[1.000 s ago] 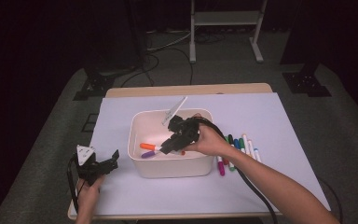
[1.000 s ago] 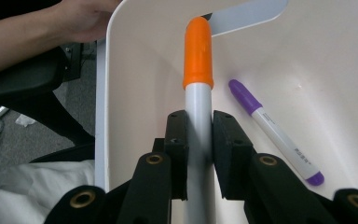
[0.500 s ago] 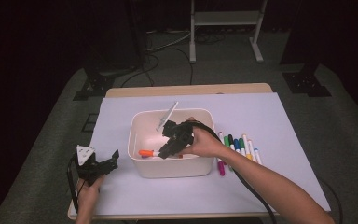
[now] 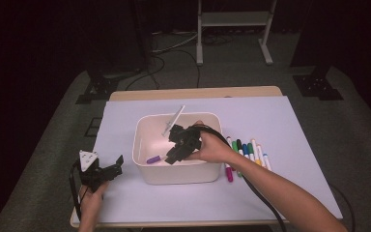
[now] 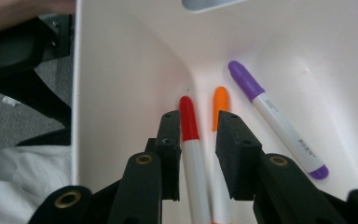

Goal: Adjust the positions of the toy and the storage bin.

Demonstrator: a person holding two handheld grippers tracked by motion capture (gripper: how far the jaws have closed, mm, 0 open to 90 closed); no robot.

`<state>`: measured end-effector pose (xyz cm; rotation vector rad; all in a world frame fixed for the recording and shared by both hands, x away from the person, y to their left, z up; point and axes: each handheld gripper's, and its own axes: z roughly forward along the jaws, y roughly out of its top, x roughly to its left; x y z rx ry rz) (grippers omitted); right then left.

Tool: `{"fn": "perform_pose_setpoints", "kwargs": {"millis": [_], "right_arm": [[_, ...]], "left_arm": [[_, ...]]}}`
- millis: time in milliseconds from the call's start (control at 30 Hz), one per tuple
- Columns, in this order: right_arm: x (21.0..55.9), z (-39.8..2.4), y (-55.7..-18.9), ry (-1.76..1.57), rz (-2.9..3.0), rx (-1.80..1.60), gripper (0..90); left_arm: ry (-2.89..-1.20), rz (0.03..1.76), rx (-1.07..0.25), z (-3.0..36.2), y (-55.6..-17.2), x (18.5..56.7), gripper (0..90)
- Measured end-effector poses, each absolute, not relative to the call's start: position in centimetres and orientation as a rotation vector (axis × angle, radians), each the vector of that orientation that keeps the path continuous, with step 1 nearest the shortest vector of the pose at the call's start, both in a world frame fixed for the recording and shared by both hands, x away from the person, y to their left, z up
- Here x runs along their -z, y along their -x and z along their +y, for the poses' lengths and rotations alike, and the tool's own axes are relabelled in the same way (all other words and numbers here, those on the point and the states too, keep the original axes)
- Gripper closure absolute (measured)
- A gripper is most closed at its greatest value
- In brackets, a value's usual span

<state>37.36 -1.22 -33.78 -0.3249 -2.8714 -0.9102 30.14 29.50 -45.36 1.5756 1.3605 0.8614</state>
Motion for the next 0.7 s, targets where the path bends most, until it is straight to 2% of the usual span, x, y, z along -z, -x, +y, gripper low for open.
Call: {"fn": "perform_pose_setpoints", "kwargs": {"millis": [200,333,700], "right_arm": [[31.4,-3.7,-36.9,0.366,-2.865,1.035,68.2],[29.7,-7.2,-36.2,0.438,-2.859,1.126,65.8],[28.8,-14.6,-34.7,0.595,-2.855,1.232,60.5]], "left_arm": [[-1.575,1.36,-0.862,29.5,-30.1,45.4,0.0],[-1.577,1.359,-0.864,29.5,-30.1,45.4,0.0],[-1.585,1.357,-0.869,29.5,-30.1,45.4,0.0]]}}
